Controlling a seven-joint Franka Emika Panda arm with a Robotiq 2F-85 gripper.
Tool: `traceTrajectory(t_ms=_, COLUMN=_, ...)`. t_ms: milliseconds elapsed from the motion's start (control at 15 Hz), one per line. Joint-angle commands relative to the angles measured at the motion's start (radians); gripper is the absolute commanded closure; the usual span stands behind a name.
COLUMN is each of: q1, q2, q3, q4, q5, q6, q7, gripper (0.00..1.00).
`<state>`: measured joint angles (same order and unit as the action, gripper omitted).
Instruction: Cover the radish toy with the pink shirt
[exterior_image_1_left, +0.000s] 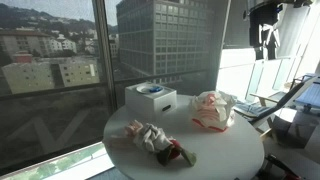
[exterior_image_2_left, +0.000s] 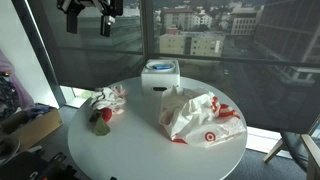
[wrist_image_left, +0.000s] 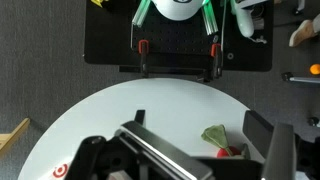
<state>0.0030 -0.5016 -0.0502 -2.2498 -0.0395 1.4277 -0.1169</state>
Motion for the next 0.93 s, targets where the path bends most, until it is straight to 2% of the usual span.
traceTrajectory(t_ms=0, q1=-0.002, q2=0.002, q3=0.002, q4=0.004, q5=0.001, q6=-0.001, q7=-0.001, gripper=0.0)
traceTrajectory(t_ms=533, q1=-0.002, q2=0.012, q3=0.005, q4=0.006, q5=-0.007, q6=-0.002, q7=0.001, gripper=0.0)
traceTrajectory(t_ms=867, q1=0.074, q2=0.121, q3=0.063, q4=-0.105, q5=0.011, q6=0.164, q7=-0.065, gripper=0.0)
